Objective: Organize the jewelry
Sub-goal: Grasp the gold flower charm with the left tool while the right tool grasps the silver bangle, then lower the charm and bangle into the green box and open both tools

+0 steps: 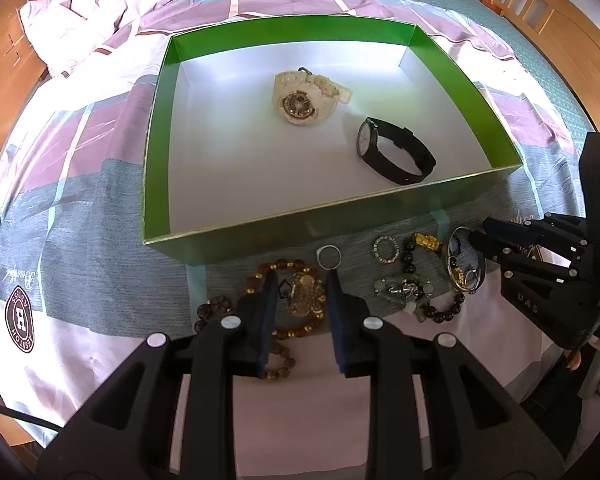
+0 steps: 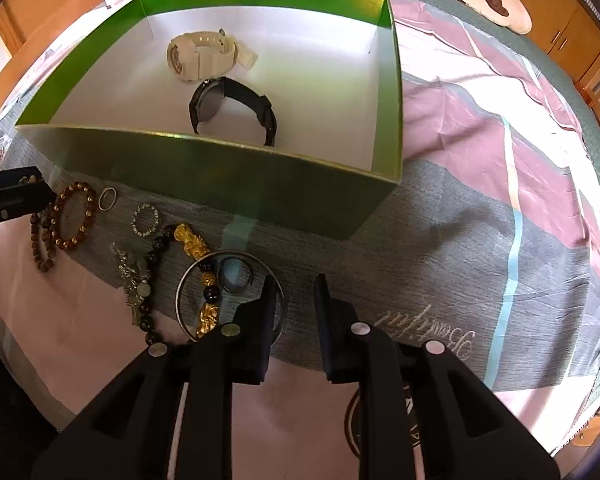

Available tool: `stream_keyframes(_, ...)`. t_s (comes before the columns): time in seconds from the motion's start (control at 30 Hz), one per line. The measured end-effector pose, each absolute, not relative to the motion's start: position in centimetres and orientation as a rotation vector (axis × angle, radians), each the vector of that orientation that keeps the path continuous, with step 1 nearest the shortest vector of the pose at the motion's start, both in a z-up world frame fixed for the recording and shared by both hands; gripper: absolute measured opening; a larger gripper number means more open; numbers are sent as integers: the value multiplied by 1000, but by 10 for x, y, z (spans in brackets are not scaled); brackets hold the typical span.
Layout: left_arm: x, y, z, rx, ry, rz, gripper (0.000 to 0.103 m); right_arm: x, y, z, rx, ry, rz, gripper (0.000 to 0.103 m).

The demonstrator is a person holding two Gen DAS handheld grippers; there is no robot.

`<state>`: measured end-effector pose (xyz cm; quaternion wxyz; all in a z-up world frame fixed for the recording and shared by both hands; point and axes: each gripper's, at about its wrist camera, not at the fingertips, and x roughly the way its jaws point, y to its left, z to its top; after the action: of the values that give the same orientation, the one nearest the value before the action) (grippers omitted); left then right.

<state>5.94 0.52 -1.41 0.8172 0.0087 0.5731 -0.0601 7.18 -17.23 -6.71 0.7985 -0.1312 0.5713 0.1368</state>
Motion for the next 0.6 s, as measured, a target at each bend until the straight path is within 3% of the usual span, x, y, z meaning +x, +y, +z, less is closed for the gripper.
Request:
stream_keyframes(0.03, 59, 5, -14, 18, 1221, -127, 25, 71, -172, -68, -282, 1230, 297, 18)
stream_keyframes(0.07, 59, 5, -14, 19, 1221, -127, 25, 70, -171, -69, -280, 1234, 304, 6)
stream_keyframes(0.1, 59, 5, -14, 20, 1221, -127, 25, 70, -170, -69, -275, 1238, 313, 4)
stream_keyframes(0.6, 54, 19, 13, -50, 1124, -102, 25, 46, -160, -2, -229, 1020, 404, 3)
